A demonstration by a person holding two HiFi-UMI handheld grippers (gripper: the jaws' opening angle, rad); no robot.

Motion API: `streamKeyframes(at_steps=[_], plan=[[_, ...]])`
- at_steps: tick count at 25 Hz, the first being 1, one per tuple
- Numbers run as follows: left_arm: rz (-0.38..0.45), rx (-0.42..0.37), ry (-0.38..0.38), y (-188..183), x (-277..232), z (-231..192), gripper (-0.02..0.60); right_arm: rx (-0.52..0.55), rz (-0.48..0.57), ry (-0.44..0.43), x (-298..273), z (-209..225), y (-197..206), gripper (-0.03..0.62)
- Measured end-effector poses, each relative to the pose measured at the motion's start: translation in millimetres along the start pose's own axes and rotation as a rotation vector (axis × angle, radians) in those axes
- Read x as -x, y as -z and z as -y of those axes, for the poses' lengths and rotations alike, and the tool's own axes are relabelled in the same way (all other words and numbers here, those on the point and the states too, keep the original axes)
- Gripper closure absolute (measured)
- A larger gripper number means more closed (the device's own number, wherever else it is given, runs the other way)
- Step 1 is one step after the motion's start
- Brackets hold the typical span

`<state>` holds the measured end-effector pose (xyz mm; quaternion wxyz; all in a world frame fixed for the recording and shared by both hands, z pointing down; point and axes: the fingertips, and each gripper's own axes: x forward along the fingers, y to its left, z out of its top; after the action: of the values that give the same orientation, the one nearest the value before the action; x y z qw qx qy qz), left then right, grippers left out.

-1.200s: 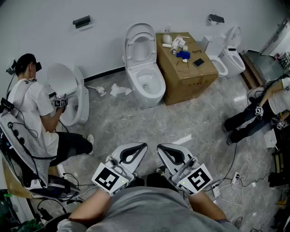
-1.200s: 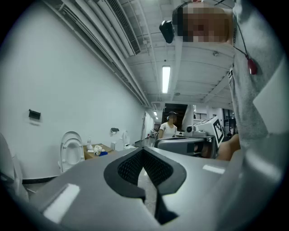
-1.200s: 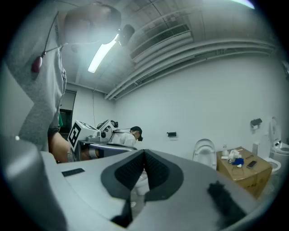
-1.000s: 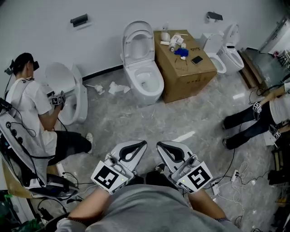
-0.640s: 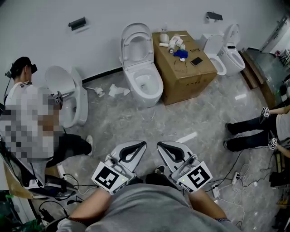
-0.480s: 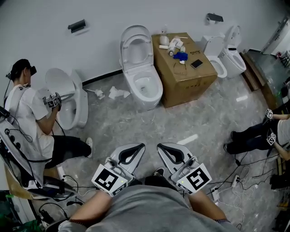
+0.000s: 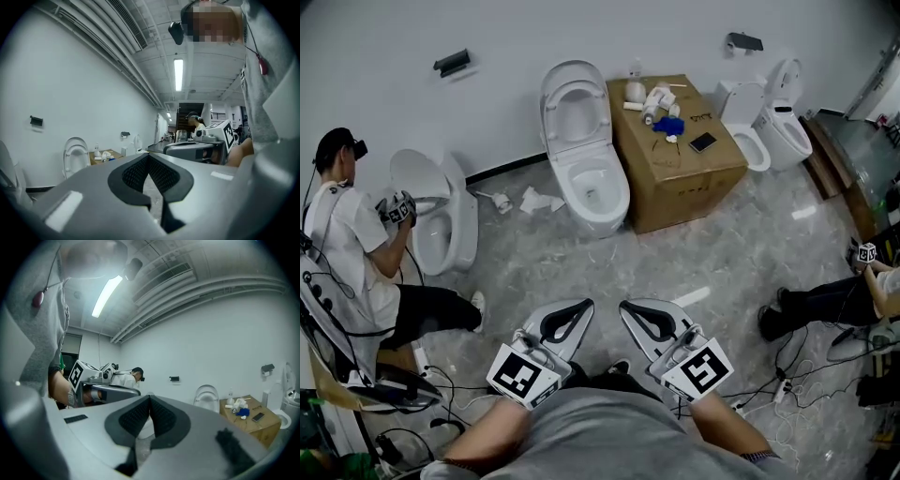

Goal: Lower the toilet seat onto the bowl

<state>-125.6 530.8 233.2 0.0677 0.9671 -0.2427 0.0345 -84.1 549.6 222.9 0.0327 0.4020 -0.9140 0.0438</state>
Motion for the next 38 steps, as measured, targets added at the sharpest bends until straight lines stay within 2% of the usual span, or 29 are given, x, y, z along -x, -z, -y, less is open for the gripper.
streamKeyframes(at_steps=[7,18,28,38], plan=[[0.002,0.011,0.011,-1,-36,-30,0.575,-0.017,0.01,0.017,-22,41,0,0.579],[0.013,0.017,0.046,-7,-71,-127,0.575,0.013,-0.019,0.042,-111,96,-8,0.579],[0.007,0.016,0.072,-11,-73,-206,0.575,0.011,-0.024,0.068,-187,117,-13,0.579],[0.005,0.021,0.044,-10,-102,-243,0.575,0.014,-0.017,0.062,-212,157,-9,0.579]])
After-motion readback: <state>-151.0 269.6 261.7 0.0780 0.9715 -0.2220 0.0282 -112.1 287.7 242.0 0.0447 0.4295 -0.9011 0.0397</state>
